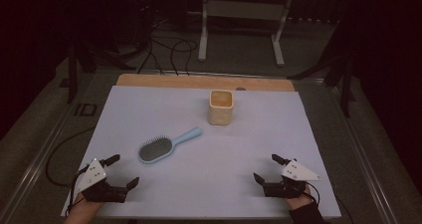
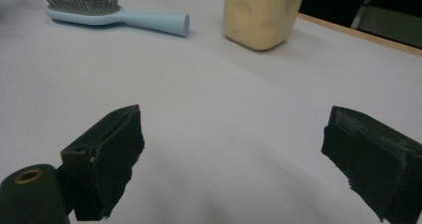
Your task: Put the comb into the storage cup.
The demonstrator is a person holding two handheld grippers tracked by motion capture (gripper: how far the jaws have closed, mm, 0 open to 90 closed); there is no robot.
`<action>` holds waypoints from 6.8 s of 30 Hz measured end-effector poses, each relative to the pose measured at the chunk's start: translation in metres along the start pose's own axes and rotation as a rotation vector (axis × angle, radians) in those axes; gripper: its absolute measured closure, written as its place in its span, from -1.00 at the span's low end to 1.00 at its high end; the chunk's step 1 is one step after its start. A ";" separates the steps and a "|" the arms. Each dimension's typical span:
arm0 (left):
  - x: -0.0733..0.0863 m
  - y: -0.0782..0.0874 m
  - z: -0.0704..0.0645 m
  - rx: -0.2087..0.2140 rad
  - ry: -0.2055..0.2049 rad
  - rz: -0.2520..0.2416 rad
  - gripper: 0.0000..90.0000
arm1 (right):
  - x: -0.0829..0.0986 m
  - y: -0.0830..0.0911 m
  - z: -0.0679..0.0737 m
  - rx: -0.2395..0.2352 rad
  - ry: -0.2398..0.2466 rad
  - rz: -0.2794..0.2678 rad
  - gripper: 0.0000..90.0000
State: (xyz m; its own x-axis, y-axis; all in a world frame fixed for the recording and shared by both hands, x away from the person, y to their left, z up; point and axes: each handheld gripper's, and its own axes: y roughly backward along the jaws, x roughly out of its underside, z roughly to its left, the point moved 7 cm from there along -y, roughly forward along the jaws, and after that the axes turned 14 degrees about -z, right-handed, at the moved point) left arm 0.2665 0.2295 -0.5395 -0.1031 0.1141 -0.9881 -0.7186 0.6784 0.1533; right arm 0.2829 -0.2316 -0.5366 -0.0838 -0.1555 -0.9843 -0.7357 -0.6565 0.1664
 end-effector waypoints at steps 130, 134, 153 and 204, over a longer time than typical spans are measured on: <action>-0.036 -0.248 0.010 -0.004 0.001 0.470 0.99 | -0.010 -0.004 0.011 -0.042 0.007 -0.053 -0.80; -0.033 -0.253 0.007 -0.003 -0.004 0.497 1.00 | -0.010 -0.004 0.011 -0.042 0.004 -0.055 -0.80; -0.032 -0.260 -0.012 0.024 -0.015 0.562 1.00 | -0.011 -0.004 0.011 -0.041 0.000 -0.059 -0.80; -0.016 -0.199 -0.089 0.236 -0.054 0.638 1.00 | -0.012 -0.004 0.011 -0.044 -0.005 -0.062 -0.80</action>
State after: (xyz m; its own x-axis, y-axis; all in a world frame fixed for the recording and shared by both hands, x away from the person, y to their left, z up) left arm 0.3497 0.0282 -0.5554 -0.4185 0.5760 -0.7021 -0.3586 0.6055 0.7105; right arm 0.2800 -0.2192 -0.5264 -0.0420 -0.1101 -0.9930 -0.7094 -0.6965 0.1072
